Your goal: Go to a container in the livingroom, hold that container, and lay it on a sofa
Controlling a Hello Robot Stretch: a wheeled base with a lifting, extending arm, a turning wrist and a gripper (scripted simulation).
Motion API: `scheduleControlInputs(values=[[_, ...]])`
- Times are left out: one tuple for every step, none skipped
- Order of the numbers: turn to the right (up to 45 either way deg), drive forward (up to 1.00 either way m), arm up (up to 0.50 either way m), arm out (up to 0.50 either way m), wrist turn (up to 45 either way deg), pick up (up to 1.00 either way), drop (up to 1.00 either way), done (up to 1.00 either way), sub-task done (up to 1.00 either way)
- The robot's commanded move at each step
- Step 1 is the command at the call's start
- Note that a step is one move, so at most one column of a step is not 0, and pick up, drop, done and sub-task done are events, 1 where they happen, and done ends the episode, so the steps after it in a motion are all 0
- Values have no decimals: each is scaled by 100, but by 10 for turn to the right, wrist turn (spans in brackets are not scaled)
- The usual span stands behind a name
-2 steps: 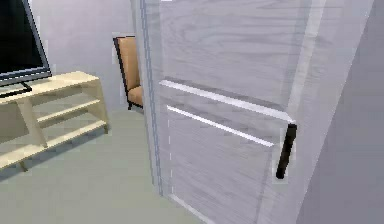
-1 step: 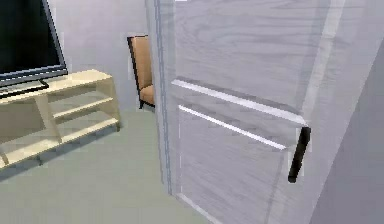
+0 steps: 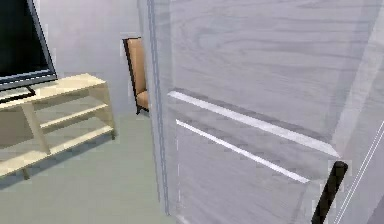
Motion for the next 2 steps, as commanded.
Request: scheduleControlInputs(values=[[-240, 0, 0, 0, 0, 0, 0, 0, 0], [0, 100, 0, 0, 0, 0, 0, 0, 0]])
